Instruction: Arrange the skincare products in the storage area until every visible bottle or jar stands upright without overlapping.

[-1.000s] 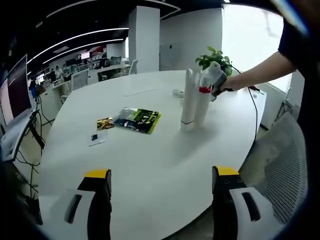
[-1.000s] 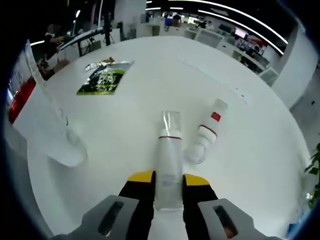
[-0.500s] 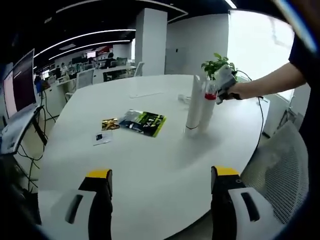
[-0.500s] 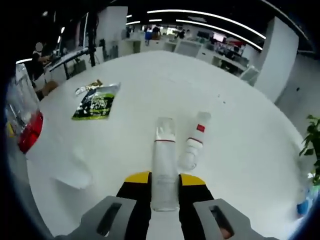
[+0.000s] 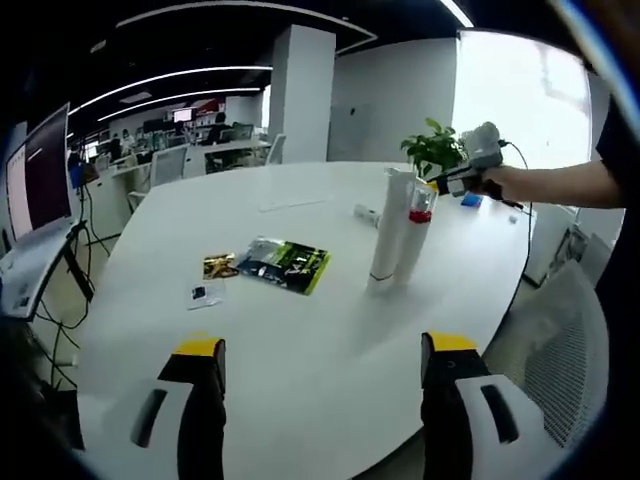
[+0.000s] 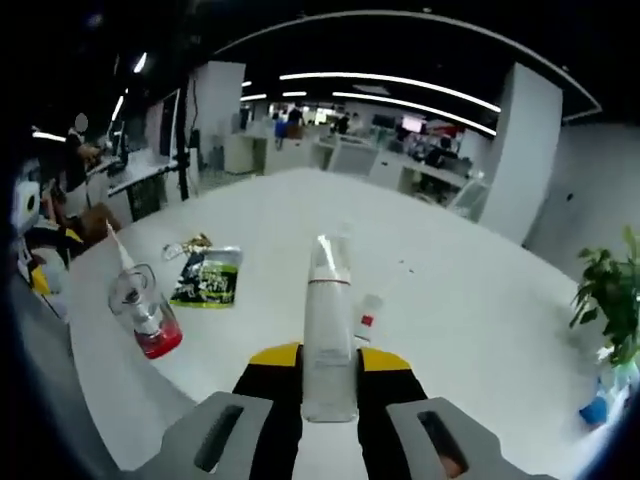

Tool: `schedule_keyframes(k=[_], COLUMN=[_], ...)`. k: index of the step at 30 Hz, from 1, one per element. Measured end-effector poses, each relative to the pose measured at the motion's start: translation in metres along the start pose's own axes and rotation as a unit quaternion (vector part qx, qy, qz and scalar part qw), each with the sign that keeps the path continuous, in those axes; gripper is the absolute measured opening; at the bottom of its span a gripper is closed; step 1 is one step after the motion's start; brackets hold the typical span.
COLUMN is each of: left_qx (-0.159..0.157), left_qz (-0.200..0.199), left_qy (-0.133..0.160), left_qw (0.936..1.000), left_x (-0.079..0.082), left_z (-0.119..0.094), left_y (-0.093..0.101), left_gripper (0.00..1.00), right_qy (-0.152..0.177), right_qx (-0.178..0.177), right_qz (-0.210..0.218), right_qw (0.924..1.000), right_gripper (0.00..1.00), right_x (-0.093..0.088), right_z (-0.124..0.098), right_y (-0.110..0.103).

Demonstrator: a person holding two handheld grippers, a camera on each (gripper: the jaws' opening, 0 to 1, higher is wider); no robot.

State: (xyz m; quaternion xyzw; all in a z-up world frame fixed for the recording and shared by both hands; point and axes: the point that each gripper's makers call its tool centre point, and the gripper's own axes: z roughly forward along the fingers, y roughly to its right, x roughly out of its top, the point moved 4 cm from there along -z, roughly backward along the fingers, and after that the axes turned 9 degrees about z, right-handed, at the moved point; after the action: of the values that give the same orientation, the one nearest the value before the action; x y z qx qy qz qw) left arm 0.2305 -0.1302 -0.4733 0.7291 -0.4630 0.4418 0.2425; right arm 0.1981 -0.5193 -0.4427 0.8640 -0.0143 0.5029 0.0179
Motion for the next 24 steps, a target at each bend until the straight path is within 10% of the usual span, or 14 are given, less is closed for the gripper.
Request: schedule_keyframes(k=[24], left_qx=[-0.041], left_qz=[0.024], left_qy=[0.024], left_qw=[0.9986], left_x=[0.038], left_z=[0.005], left_y=[0.02], left_gripper=[0.71], right_qy=[0.12], right_qx=[0.032], right_qz=[0.011], right_qw=[0.9922], right_gripper=[0.11], right_x=[0.043], right_z=[-0.072], right_y=[-0.075])
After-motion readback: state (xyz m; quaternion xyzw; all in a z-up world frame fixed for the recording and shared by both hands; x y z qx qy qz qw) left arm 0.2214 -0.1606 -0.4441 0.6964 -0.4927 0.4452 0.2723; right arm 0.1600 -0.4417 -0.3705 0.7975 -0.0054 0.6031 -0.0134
